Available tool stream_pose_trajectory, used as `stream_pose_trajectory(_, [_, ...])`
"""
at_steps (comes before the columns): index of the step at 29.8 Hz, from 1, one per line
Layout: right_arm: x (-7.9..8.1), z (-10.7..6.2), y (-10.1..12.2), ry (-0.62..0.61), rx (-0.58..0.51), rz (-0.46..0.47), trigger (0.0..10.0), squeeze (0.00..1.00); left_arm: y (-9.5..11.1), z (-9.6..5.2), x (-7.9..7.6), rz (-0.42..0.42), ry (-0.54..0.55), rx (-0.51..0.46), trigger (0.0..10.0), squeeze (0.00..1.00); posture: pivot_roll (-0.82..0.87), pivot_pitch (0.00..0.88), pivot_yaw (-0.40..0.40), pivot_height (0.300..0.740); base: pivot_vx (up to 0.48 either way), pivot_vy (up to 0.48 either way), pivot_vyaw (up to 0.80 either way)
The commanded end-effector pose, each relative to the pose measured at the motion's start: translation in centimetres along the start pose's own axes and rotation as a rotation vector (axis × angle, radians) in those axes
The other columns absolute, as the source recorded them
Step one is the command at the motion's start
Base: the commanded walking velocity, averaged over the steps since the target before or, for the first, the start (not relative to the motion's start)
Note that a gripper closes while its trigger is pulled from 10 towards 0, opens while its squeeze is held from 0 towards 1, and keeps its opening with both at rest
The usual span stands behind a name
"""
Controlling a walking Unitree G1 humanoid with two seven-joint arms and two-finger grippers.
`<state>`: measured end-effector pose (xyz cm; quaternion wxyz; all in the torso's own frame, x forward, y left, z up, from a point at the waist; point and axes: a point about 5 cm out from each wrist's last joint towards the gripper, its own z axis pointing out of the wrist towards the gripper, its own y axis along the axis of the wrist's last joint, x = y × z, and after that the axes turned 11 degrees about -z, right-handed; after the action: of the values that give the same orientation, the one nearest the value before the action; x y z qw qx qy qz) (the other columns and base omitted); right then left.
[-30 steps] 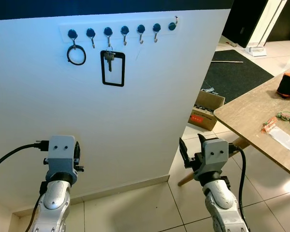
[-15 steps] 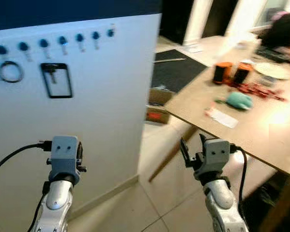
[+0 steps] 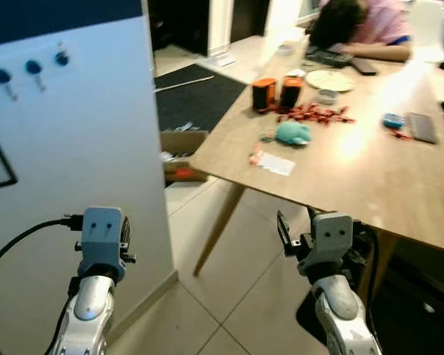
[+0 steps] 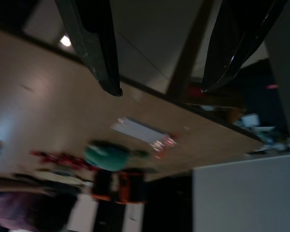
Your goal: Hang keys on a hook
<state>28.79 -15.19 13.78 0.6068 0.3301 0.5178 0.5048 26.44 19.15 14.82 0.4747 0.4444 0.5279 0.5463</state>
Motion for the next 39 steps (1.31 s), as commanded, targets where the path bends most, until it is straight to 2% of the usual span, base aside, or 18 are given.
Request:
stream_pose_trajectory(1, [0.1,-0.33,-0.45,0.003,0.019,0.01,10.0,0.0,-0.55,-0.2,0.09,0.01,0.001,0.026,10.0,0.0,0.11,0.174,0.003,0.74,0.0,0.0,-0.8])
stream_pose_trajectory(28, [0.33,-0.03,-0.36,0.006,0.014,0.01,10.0,0.0,-0.12,-0.13,-0.43,0.003,-0.028,0.001,10.0,0.0,0.12,0.171,0.005,0.74,0.0,0.0,-0.78])
stream_pose_trajectory(39, [0.45,0.31,-0.04,0.008,-0.003,-0.003,10.0,0.0,0.13,0.29,-0.57,0.019,-0.034,-0.012,10.0,0.0,0.11,0.161,0.005,0.74,0.0,0.0,0.0])
